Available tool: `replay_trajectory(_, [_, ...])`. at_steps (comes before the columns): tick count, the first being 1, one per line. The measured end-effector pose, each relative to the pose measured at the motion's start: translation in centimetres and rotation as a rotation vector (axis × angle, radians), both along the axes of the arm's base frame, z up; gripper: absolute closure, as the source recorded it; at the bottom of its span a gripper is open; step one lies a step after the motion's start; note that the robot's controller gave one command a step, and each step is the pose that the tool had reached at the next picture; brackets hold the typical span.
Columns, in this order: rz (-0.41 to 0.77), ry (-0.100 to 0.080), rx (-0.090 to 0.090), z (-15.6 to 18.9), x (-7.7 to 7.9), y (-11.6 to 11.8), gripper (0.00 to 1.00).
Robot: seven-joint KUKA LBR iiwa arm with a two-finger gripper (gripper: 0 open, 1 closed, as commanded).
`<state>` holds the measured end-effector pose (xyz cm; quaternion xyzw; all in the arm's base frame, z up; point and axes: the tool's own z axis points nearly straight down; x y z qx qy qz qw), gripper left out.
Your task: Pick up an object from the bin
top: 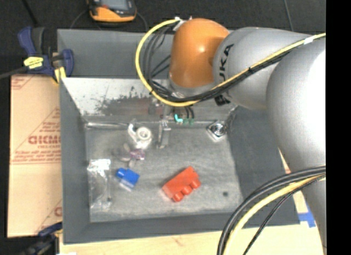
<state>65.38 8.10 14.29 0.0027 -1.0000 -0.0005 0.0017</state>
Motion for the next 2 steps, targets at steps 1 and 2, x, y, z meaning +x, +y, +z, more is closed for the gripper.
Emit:
replay_trajectory(1, [0.332, -0.002, 0.001, -6.47, -4.43, 5.45, 0.00])
replay_trajectory(2, [0.327, -0.006, 0.002, -6.29, -4.27, 5.38, 1.00])
